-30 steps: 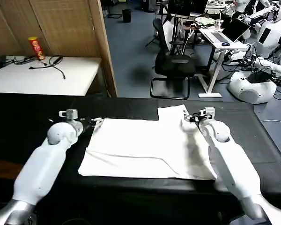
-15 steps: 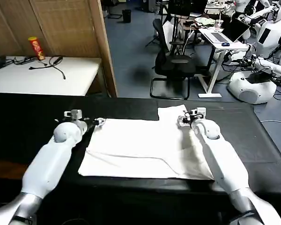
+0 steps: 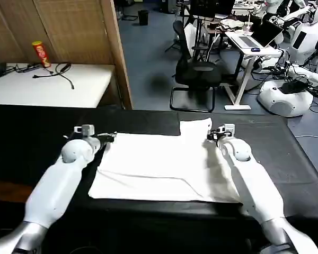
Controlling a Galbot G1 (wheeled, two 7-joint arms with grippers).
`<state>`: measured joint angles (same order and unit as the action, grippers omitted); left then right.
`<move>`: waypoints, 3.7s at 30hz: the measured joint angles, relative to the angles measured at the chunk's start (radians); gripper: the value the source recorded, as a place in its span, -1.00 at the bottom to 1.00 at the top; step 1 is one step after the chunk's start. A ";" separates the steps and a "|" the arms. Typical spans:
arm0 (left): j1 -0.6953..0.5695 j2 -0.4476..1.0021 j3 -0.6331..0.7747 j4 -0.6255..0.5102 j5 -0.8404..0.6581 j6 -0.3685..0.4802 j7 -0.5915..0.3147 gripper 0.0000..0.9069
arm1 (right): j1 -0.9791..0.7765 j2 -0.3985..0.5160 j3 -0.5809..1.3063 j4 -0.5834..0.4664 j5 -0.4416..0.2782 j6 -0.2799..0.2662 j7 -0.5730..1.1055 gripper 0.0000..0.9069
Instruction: Fold and organize the clothes.
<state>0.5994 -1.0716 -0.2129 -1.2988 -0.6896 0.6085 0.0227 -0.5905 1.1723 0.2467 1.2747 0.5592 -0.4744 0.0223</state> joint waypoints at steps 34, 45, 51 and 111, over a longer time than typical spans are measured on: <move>0.615 0.222 -0.256 -0.626 0.071 0.040 -0.064 -1.00 | -0.632 -0.343 0.159 0.719 0.053 -0.168 0.045 -0.98; 0.709 0.215 -0.293 -0.688 0.115 0.114 -0.088 0.94 | -0.693 -0.371 0.199 0.776 0.099 -0.225 0.052 0.94; 0.774 0.226 -0.358 -0.773 0.049 0.128 -0.090 0.94 | -0.728 -0.378 0.290 0.821 0.170 -0.235 0.081 0.94; 0.427 -0.007 -0.238 -0.385 0.131 -0.068 -0.042 0.94 | -0.565 0.010 0.289 0.508 -0.096 0.045 0.071 0.94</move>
<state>1.0261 -1.0787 -0.4512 -1.6837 -0.5590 0.5400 -0.0197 -1.1554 1.1822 0.5357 1.7830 0.4633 -0.4297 0.0934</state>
